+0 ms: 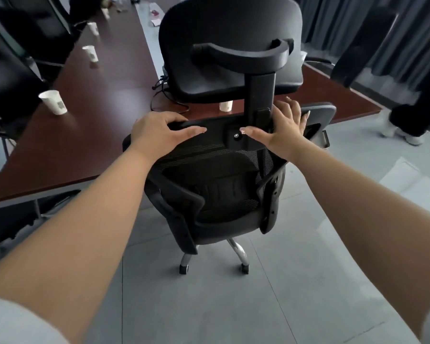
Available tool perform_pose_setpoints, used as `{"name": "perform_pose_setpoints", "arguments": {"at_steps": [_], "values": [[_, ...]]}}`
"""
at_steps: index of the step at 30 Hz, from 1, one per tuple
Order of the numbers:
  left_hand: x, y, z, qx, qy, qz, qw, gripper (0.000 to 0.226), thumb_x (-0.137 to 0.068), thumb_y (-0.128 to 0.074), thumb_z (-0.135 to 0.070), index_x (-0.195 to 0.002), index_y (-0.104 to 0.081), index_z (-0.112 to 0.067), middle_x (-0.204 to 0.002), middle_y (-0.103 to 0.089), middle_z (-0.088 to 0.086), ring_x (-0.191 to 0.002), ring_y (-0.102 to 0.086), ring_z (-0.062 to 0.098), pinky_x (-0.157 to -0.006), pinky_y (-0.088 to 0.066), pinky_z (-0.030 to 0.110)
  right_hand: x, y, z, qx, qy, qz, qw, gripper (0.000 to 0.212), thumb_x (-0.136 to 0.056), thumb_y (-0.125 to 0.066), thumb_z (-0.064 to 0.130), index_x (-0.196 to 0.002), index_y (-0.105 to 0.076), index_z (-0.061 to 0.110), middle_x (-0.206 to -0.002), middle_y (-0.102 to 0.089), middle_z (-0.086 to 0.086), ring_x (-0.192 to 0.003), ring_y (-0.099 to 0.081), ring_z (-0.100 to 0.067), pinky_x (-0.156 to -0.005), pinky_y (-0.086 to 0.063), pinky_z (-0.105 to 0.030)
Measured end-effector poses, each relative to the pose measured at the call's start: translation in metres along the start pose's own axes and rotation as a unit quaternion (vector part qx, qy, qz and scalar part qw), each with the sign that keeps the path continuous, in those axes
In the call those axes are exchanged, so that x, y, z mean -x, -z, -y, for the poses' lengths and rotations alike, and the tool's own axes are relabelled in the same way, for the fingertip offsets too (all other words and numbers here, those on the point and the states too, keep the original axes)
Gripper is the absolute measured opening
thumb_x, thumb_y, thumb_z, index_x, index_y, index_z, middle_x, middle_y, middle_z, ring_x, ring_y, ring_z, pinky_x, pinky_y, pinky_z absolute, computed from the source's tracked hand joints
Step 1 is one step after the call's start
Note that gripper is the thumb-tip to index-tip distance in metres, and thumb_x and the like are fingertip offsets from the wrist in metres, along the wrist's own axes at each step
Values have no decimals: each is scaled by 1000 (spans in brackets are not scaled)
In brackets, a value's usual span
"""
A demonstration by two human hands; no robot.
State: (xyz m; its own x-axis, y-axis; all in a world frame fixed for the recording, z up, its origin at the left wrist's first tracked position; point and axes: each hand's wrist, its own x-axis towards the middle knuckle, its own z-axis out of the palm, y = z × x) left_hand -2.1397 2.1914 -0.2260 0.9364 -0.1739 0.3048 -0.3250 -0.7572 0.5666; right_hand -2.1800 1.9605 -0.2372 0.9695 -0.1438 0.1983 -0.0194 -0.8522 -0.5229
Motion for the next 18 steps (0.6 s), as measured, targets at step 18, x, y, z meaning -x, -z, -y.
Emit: {"name": "perform_pose_setpoints", "arguments": {"at_steps": [18], "values": [[-21,15,22,-46,-15,57,997,56,-64,-58,-60,-100,-72,-19,-73,-58,-13,-75,-53,10,-66,-35,23,-23,-25,7,34,76,-42,996,75,-71,-49,73,-131,-46,26,-141,-35,1,-141,-6,-23,-110,16,-52]]}}
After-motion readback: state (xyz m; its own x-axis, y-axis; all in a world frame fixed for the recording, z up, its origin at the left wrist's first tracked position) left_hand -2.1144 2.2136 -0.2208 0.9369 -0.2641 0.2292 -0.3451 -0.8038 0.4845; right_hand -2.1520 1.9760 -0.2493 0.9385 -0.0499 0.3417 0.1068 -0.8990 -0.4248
